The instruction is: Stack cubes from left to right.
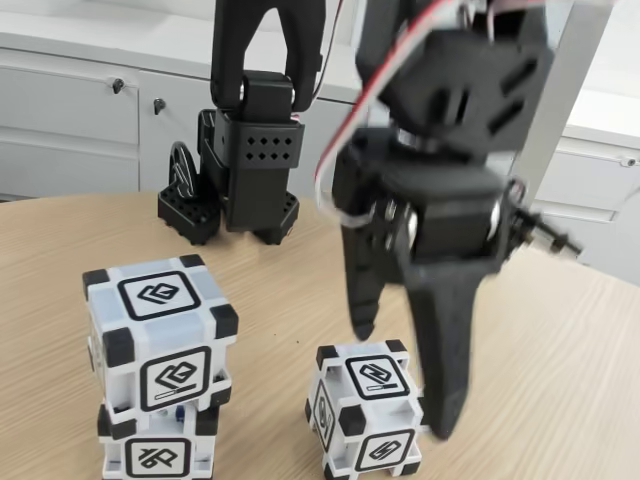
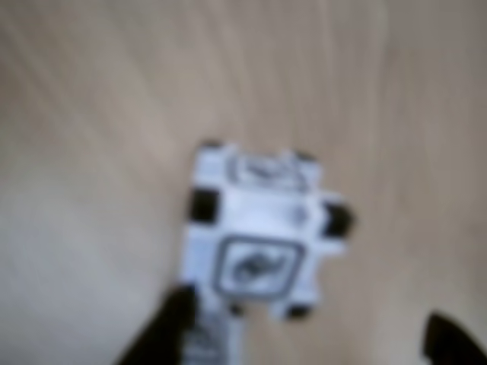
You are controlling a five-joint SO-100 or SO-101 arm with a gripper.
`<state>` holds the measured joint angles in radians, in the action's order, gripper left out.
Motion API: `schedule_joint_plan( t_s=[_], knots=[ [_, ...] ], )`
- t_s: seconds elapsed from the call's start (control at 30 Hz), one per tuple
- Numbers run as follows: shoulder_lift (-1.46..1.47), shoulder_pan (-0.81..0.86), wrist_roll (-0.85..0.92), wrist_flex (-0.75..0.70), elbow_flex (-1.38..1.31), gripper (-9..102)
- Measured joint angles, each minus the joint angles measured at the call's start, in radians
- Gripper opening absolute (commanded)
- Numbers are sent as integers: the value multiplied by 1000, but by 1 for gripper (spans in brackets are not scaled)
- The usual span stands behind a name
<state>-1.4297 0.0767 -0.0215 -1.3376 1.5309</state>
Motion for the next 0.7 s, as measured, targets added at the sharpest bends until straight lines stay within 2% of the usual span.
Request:
schedule_joint_plan(
  t_s=[0.7],
  knots=[
    [66,-8,6,0,-2,31]
  ],
)
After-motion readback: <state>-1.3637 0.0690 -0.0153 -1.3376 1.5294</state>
